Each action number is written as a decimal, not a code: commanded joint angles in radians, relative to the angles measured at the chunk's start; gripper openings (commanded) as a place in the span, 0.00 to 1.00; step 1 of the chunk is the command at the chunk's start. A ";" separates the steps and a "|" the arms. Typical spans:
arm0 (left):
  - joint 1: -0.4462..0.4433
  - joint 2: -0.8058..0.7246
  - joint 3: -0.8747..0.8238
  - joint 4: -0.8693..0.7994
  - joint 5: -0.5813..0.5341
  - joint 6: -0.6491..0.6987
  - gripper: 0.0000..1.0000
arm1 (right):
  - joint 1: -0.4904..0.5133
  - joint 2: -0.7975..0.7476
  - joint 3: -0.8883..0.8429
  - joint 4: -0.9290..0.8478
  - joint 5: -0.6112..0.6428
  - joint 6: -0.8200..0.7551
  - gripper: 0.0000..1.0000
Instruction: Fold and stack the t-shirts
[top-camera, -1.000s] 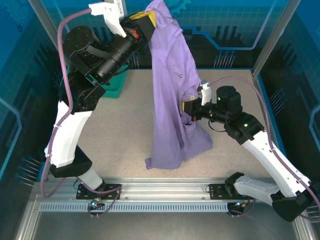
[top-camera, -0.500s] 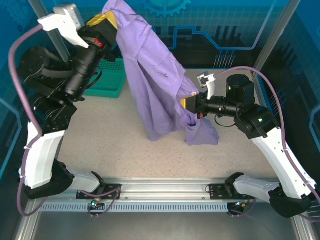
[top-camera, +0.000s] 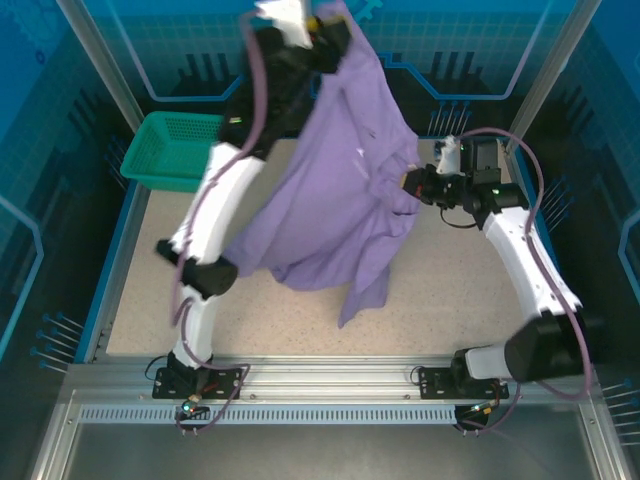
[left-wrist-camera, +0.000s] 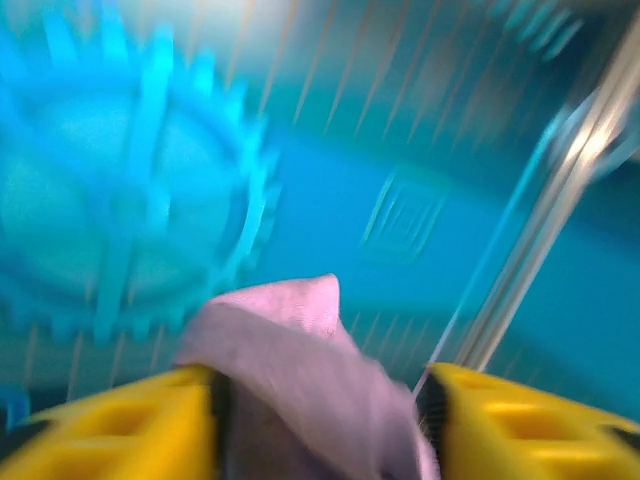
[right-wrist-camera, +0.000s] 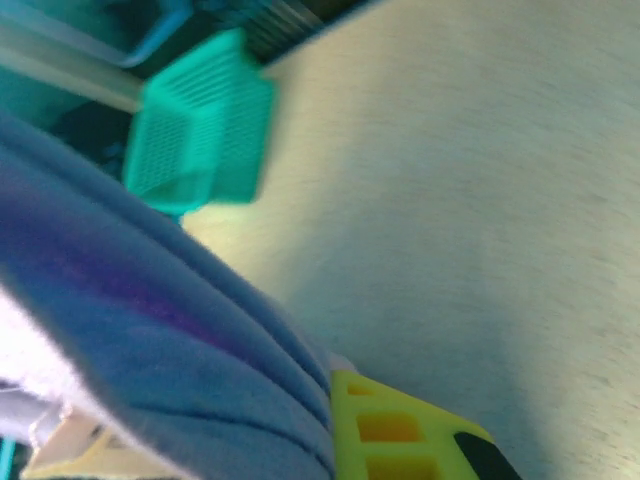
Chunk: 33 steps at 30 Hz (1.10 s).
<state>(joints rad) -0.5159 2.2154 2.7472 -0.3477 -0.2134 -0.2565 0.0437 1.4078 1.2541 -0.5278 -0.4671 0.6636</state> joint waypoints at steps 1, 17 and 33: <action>0.020 0.141 0.007 -0.094 -0.041 -0.013 0.99 | -0.120 0.057 -0.116 0.068 -0.036 0.165 0.22; 0.009 -0.509 -1.310 -0.095 -0.008 -0.335 0.96 | 0.040 -0.233 -0.321 -0.060 0.221 0.035 0.72; -0.055 -0.798 -1.980 0.090 0.008 -0.484 0.83 | 0.485 -0.224 -0.502 -0.154 0.354 0.078 0.66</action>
<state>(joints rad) -0.5724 1.4578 0.7956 -0.3252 -0.2260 -0.7094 0.4950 1.1988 0.7654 -0.6582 -0.1539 0.7139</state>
